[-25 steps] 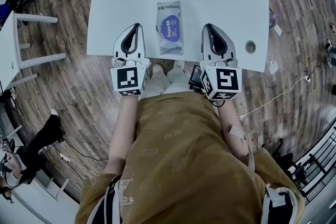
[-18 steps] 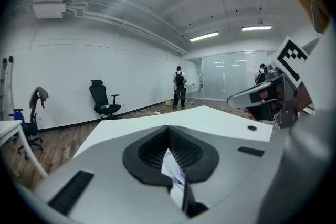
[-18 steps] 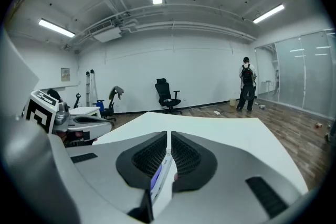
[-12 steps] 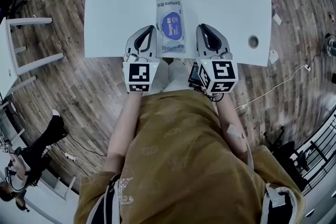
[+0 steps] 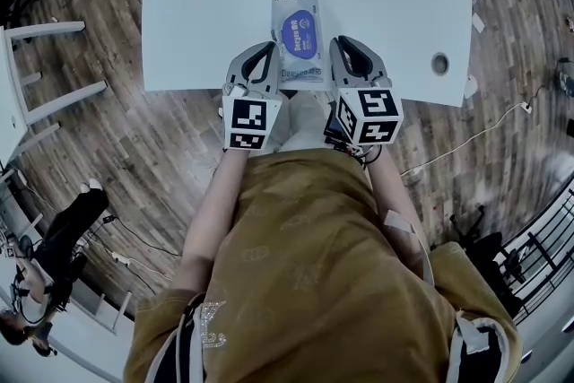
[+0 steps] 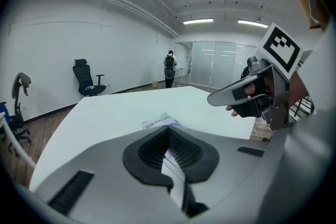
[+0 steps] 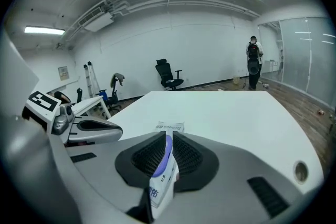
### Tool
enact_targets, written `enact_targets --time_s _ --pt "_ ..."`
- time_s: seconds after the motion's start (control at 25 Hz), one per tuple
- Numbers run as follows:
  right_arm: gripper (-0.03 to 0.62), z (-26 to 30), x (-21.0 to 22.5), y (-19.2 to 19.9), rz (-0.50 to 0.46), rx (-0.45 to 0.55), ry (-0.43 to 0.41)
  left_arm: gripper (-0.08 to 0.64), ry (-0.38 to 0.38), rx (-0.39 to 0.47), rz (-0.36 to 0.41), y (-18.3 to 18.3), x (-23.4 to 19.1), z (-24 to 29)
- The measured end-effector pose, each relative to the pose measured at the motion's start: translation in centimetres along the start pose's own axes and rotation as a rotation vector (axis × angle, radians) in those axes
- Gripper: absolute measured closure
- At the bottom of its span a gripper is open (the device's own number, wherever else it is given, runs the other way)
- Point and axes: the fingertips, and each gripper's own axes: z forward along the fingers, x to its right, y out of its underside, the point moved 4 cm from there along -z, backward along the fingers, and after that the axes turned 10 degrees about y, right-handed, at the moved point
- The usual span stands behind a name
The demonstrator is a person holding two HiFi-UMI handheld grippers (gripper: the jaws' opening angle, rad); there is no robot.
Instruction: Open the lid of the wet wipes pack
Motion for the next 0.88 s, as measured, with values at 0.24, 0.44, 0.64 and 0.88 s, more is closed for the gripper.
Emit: enact_targets --time_s 0.24,0.44,0.64,0.88 --pt "0.538 1.5 -1.0 1.8 0.011 -0.100 -0.049 0.558 0.053 -0.060 -0.004 1.5 1.3 0.9" --pt "0.538 2.6 -1.2 2.8 0.025 -0.150 -0.091 0.558 0.074 -0.119 -0.028 3.2 2.1 2.3" --pt "0.538 3.6 -1.6 3.7 0.020 -0.195 -0.082 0.558 0.098 -0.196 -0.017 4.2 2.7 3.2" --pt "0.538 4.6 -1.9 4.5 0.004 -0.249 -0.063 0.558 0.151 -0.303 -0.038 6.1 3.5 3.5"
